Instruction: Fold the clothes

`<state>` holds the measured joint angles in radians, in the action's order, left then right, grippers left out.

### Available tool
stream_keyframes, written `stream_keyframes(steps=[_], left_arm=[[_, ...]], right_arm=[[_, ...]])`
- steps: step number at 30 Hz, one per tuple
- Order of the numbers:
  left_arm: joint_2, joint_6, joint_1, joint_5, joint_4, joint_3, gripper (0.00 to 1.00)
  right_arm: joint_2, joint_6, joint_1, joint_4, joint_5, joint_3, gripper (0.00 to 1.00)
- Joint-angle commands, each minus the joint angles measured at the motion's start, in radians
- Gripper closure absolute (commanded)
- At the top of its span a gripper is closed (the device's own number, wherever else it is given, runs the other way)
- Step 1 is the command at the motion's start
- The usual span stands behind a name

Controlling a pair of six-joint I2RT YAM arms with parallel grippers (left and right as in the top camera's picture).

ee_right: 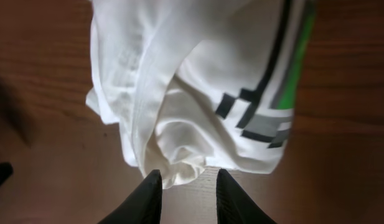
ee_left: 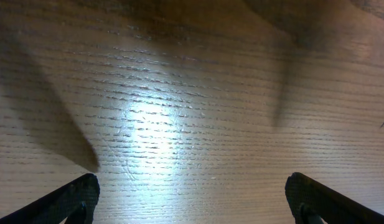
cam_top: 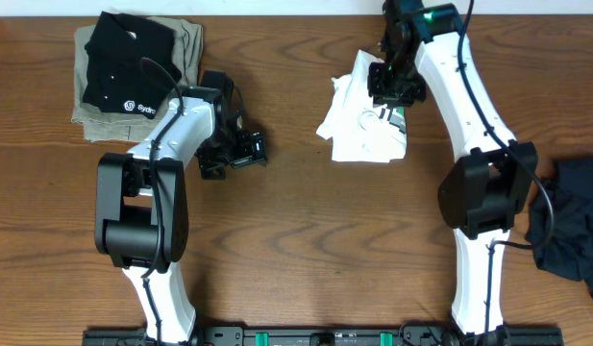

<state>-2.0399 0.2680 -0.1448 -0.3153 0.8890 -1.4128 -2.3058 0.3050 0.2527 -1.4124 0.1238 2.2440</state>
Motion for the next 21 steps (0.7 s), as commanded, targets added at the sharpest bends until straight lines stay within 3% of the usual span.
stream_keyframes(steps=[1, 16, 21], left_arm=[[0.02, -0.002, 0.004, -0.006, 0.004, 0.006, 0.03], [0.02, -0.002, 0.004, -0.006, 0.003, 0.006, 0.03], [0.02, -0.002, 0.004, -0.006, 0.003, 0.006, 0.03]], right_arm=[[-0.003, -0.063, 0.045, -0.004, 0.027, -0.037, 0.71], [-0.003, -0.172, 0.111, 0.127, -0.049, -0.213, 0.67], [-0.003, -0.148, 0.135, 0.149, -0.045, -0.23, 0.86]])
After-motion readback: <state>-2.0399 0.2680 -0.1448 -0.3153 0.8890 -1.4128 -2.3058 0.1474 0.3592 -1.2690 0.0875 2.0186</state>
